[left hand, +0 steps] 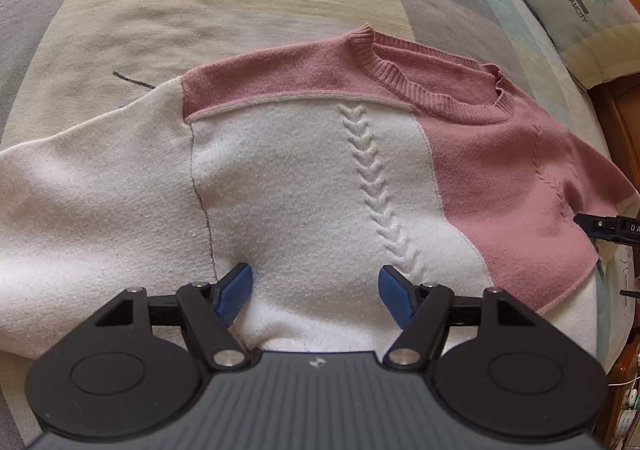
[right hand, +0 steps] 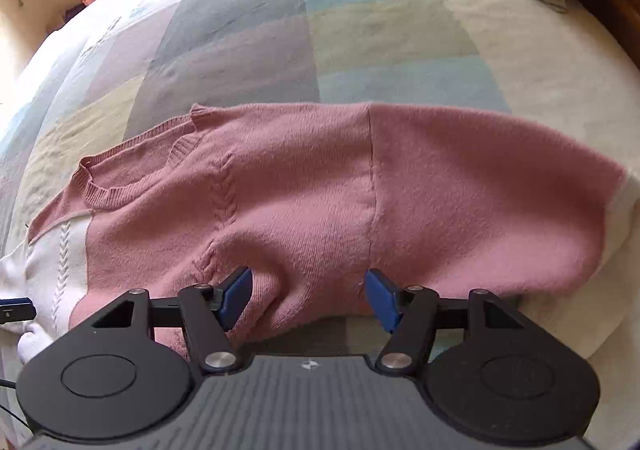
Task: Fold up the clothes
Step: 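Pull the sleeve straight with the right tool and release it on the bed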
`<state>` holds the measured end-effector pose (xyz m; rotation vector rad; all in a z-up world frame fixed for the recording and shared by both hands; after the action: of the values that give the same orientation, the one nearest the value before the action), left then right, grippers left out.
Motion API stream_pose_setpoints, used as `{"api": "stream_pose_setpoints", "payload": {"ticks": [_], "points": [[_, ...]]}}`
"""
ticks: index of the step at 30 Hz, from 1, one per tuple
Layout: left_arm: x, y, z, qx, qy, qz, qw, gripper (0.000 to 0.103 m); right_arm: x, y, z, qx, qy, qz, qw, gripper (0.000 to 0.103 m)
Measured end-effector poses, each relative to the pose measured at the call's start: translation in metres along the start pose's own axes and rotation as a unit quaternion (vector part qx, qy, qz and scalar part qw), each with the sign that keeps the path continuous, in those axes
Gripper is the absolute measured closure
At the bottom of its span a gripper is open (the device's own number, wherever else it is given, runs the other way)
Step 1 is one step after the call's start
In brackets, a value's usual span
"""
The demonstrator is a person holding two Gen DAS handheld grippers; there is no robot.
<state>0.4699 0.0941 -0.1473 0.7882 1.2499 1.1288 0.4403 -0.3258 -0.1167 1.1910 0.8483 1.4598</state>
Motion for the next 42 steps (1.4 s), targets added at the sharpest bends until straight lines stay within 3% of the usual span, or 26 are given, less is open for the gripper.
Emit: {"api": "stream_pose_setpoints", "payload": {"ticks": [3,8,15,18,20,21,22,25,29,31,33,36,40,42], "points": [[-0.002,0.001,-0.001,-0.001,-0.011,-0.004,0.9999,0.032,-0.01,0.007,-0.019,-0.009,-0.032,-0.003,0.999,0.035],[-0.004,0.0,0.0,0.007,-0.022,0.003,0.9997,0.032,-0.06,0.03,-0.044,-0.043,-0.062,-0.114,0.991,0.033],[-0.011,-0.003,0.0,0.016,-0.049,0.024,0.9984,0.031,-0.11,0.021,-0.039,-0.074,-0.088,-0.186,0.976,0.034],[-0.012,-0.003,0.0,0.018,-0.056,0.029,0.9978,0.031,-0.116,0.014,-0.035,-0.073,-0.08,-0.198,0.974,0.043],[-0.012,-0.003,0.0,0.018,-0.056,0.029,0.9978,0.031,-0.115,0.017,-0.037,-0.065,-0.061,-0.209,0.974,0.059],[-0.012,-0.003,0.0,0.018,-0.055,0.029,0.9979,0.031,-0.116,0.019,-0.039,-0.058,-0.048,-0.216,0.973,0.082],[-0.012,-0.002,0.0,0.018,-0.054,0.029,0.9979,0.031,-0.118,0.022,-0.042,-0.051,-0.034,-0.224,0.973,0.086],[-0.012,-0.001,-0.002,0.017,-0.053,0.027,0.9981,0.031,-0.128,0.032,-0.053,-0.025,0.012,-0.26,0.965,0.087],[-0.012,0.0,-0.003,0.017,-0.052,0.026,0.9982,0.031,-0.155,0.052,-0.063,0.0,0.079,-0.336,0.938,0.087],[-0.012,0.001,-0.004,0.017,-0.052,0.026,0.9982,0.031,-0.171,0.06,-0.066,0.013,0.117,-0.378,0.918,0.087],[-0.013,0.001,-0.004,0.017,-0.053,0.027,0.9981,0.031,-0.187,0.063,-0.068,0.026,0.174,-0.429,0.886,0.087],[-0.013,0.002,-0.004,0.02,-0.055,0.028,0.9979,0.031,-0.212,0.062,-0.065,0.045,0.256,-0.498,0.827,0.087],[-0.014,0.002,-0.006,0.022,-0.061,0.031,0.9974,0.031,-0.246,0.064,-0.047,0.057,0.299,-0.55,0.778,0.087],[-0.014,0.003,-0.006,0.023,-0.063,0.033,0.9972,0.031,-0.259,0.066,-0.038,0.06,0.31,-0.565,0.762,0.087]]}}
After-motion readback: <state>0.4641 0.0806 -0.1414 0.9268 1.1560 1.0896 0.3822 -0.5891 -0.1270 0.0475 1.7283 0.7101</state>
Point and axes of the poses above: each gripper's, at about its wrist camera, not at the fingertips, and y roughly against the way its jaws point, x to its left, z to its top, the point moved 8 cm from there along -y, roughly the way its jaws point, and after that the axes turned 4 degrees about x, right-handed, at the moved point
